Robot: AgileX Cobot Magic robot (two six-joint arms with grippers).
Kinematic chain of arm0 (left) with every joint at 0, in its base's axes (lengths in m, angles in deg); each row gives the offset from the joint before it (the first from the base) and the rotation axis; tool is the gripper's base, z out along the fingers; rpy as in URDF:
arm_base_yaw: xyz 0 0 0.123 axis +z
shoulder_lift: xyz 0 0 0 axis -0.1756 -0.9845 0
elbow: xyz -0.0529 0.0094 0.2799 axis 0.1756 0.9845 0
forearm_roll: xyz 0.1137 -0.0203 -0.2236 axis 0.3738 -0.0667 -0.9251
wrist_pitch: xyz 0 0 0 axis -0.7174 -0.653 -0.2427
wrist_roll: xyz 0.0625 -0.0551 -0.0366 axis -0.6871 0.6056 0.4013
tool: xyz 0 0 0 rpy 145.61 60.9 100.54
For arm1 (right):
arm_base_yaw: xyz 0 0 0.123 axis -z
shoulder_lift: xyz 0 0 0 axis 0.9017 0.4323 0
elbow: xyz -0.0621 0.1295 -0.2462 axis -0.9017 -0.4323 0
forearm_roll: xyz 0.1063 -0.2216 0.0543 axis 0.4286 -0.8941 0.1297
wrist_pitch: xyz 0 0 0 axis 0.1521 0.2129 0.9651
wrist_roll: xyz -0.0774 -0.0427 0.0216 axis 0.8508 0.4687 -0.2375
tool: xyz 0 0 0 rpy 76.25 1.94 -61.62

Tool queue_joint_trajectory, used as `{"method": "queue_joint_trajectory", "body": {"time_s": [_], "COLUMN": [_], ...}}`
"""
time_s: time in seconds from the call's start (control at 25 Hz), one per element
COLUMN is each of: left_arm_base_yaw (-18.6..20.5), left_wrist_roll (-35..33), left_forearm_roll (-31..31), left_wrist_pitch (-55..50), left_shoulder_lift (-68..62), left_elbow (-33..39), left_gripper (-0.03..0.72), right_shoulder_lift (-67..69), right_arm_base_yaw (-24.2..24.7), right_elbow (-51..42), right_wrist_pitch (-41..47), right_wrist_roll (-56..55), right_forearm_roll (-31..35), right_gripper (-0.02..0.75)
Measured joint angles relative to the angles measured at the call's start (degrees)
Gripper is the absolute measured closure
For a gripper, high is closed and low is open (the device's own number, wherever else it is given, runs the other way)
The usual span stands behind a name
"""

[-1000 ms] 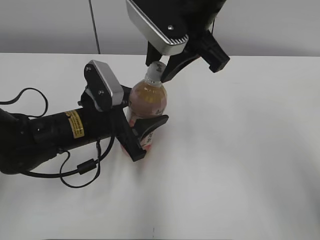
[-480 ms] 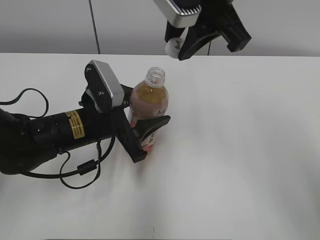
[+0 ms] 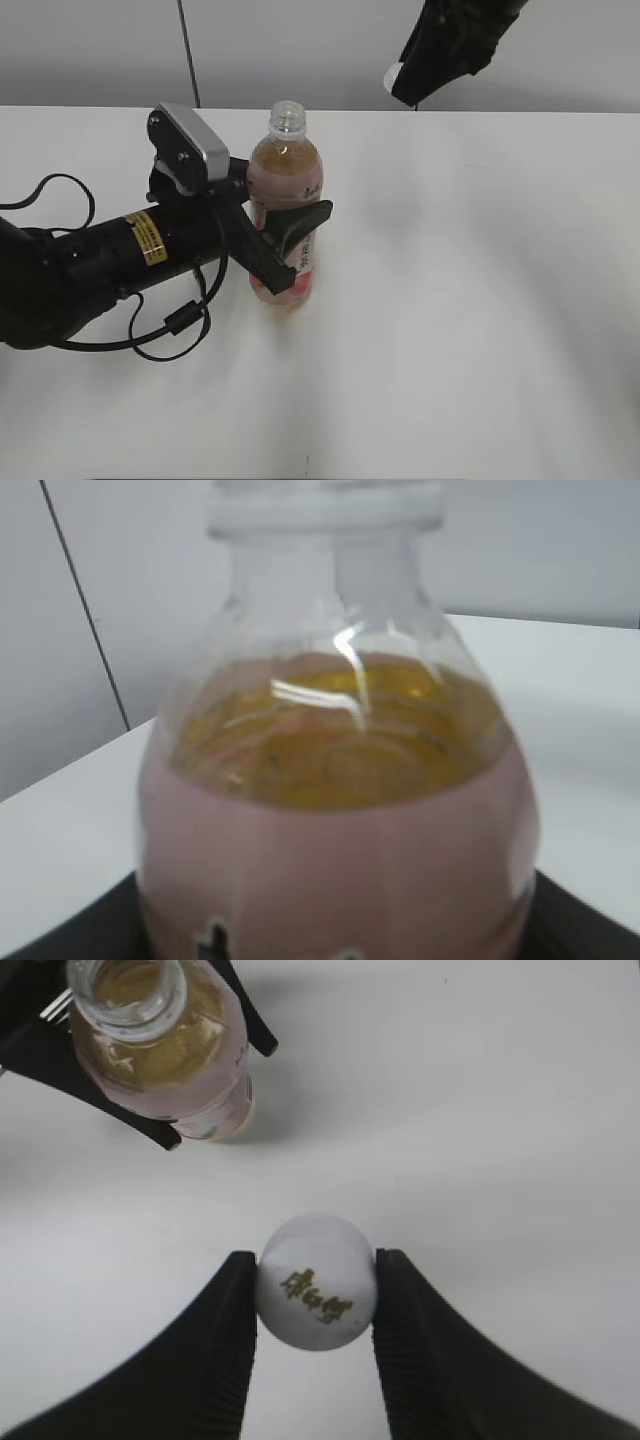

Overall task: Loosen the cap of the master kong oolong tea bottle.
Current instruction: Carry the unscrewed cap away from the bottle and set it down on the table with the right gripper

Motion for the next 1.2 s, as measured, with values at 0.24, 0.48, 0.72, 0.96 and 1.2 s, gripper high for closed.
{"method": "queue_joint_trajectory", "body": {"time_s": [0.24,0.48,0.72,0.96,1.2], "left_arm_base_yaw": [0.18,0.36,0.36,0.36,0.36], "left_wrist_roll": [2.99,2.8,1.15,0.98,0.93], "left_forearm_roll": [-4.84,-7.4,-8.64,-9.89,-9.96], "left_wrist_pitch": [0.0,0.0,0.13,1.15,1.88], "left_shoulder_lift": [0.0,0.0,-0.46,-3.75,-4.05], "left_elbow": [0.0,0.0,0.0,-0.07,-0.07], "left_gripper": [0.269,0.269,0.269,0.269,0.269], "right_shoulder_lift": [4.51,8.28,11.35,16.28,18.7], "right_arm_base_yaw": [0.0,0.0,0.07,0.07,0.07], "right_elbow": [-0.1,-0.2,-0.2,-4.3,-10.76], "right_wrist_pitch": [0.28,0.52,0.52,0.52,-3.86], "right_wrist_roll": [-25.92,-37.6,-42.08,-42.72,-44.05], "right_forearm_roll": [-3.8,-10.97,-15.23,-15.69,-15.75], "right_gripper": [0.462,0.462,0.462,0.462,0.462]}}
